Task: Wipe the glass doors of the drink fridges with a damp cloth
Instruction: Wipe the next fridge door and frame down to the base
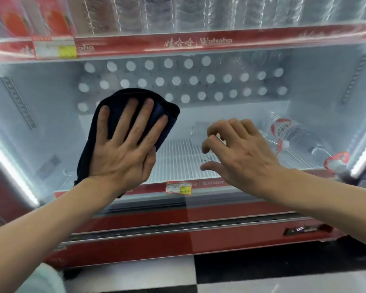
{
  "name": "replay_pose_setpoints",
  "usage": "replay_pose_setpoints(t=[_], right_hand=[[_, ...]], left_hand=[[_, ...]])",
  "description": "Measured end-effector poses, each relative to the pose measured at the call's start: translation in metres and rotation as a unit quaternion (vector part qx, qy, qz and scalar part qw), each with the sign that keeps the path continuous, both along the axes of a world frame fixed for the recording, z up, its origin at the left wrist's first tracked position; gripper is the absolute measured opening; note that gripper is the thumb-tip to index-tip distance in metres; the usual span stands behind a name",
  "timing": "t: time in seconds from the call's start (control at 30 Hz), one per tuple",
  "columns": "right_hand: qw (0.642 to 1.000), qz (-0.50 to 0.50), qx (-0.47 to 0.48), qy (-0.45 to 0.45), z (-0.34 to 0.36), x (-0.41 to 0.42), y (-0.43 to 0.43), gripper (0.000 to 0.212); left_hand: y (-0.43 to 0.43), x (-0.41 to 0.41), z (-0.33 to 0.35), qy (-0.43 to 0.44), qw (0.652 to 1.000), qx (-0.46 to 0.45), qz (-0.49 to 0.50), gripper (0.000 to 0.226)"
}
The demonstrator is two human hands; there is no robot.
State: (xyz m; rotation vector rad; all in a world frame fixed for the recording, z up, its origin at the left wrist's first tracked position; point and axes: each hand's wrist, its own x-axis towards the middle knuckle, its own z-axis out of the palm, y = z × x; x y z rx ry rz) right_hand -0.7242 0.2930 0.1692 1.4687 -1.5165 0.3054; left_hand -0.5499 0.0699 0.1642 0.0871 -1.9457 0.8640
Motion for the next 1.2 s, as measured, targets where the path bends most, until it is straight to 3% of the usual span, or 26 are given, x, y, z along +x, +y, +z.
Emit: replay_pose_setpoints(t=[0.07, 0.2, 0.27, 0.33, 0.43, 0.6, 0.73, 0.83, 0.9, 1.0, 1.2], right_hand=[[1.0, 0.0, 0.015, -0.005, 0.004, 0.003, 0.001, 0.05], [0.998, 0.022, 0.052, -0.013, 0.015, 0.006, 0.016, 0.045], [0.999, 0.023, 0.042, -0.012, 0.022, 0.0, 0.029, 0.041], [1.0, -0.005, 0.009, -0.004, 0.028, -0.011, 0.042, 0.042], [0.999, -0.042, -0.018, 0.002, 0.029, -0.029, 0.054, 0.045], [1.0, -0.021, -0.022, -0.006, 0.021, -0.041, 0.051, 0.042], [1.0, 0.003, -0.017, -0.026, 0.023, -0.042, 0.05, 0.037], [0.997, 0.058, 0.004, -0.042, 0.032, -0.048, 0.062, 0.018], [0.997, 0.066, -0.01, -0.033, 0.035, -0.062, 0.08, 0.012], [0.999, 0.027, -0.04, -0.026, 0.026, -0.085, 0.099, 0.024], [0.995, 0.049, -0.078, -0.04, 0.008, -0.101, 0.092, 0.025]], left_hand=[[-0.001, 0.001, -0.007, -0.029, 0.999, -0.03, -0.001, 0.065], [-0.006, 0.006, -0.018, -0.196, 0.97, -0.141, -0.02, 0.063], [-0.007, 0.007, 0.001, -0.239, 0.958, -0.156, -0.032, 0.062], [0.0, 0.003, 0.033, -0.215, 0.966, -0.139, -0.037, 0.058], [0.021, -0.016, 0.072, -0.112, 0.989, -0.096, -0.024, 0.057], [0.047, -0.044, 0.029, -0.026, 0.999, -0.025, -0.012, 0.062], [0.048, -0.045, -0.047, -0.201, 0.971, -0.129, -0.031, 0.065], [0.042, -0.04, -0.035, -0.262, 0.95, -0.166, -0.043, 0.062], [0.046, -0.044, 0.007, -0.218, 0.964, -0.143, -0.056, 0.057], [0.062, -0.06, 0.057, -0.09, 0.991, -0.088, -0.034, 0.056], [0.082, -0.079, 0.018, -0.023, 1.0, -0.013, -0.015, 0.063]])
